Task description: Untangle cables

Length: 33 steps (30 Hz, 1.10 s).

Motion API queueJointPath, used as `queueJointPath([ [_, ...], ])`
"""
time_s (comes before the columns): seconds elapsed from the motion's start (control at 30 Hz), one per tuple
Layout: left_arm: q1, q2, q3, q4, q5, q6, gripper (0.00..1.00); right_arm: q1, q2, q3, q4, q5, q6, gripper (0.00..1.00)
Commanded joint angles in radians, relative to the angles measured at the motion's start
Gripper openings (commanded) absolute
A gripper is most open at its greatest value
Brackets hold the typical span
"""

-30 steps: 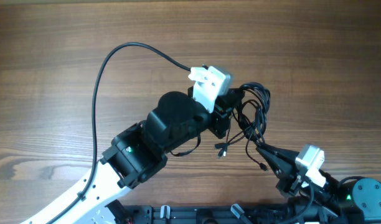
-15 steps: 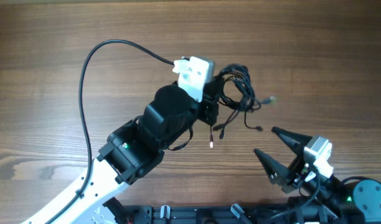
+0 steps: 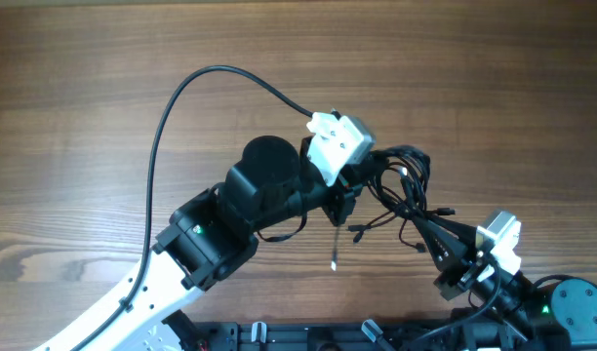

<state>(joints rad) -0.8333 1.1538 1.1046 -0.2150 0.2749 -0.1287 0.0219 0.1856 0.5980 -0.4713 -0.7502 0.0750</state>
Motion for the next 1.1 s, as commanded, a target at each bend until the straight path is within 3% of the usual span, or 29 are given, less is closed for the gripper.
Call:
queueJointPath([
  [0.0, 0.005, -0.007, 0.012, 0.016, -0.275, -0.15, 0.04, 0.002, -0.01, 0.015, 0.002, -0.009, 0.005, 0.04],
  [0.23, 0.006, -0.007, 0.012, -0.038, -0.485, -0.255, 0.04, 0.002, -0.01, 0.016, 0.016, -0.035, 0.006, 0.04],
  [0.43, 0.065, -0.007, 0.012, -0.072, -0.492, -0.358, 0.04, 0.002, -0.01, 0.016, 0.013, 0.053, 0.064, 0.04],
  [0.57, 0.069, -0.008, 0.012, -0.074, -0.452, -0.354, 0.04, 0.002, -0.01, 0.016, -0.003, 0.164, 0.13, 0.05],
  [0.67, 0.069, -0.008, 0.012, -0.075, -0.408, -0.343, 0.04, 0.002, -0.01, 0.016, -0.023, 0.246, 0.194, 0.56],
  [0.73, 0.068, -0.008, 0.012, -0.071, -0.365, -0.286, 0.04, 0.002, -0.01, 0.016, -0.024, 0.246, 0.194, 0.83],
  [0.87, 0.068, -0.008, 0.012, -0.07, -0.349, -0.267, 0.04, 0.002, -0.01, 0.016, -0.024, 0.225, 0.191, 0.99],
  [0.93, 0.068, -0.008, 0.012, -0.067, -0.323, -0.257, 0.04, 0.002, -0.01, 0.016, -0.024, 0.218, 0.19, 1.0],
  [1.07, 0.068, -0.008, 0.012, -0.01, -0.143, -0.11, 0.04, 0.002, -0.01, 0.016, -0.024, 0.159, 0.175, 1.0],
])
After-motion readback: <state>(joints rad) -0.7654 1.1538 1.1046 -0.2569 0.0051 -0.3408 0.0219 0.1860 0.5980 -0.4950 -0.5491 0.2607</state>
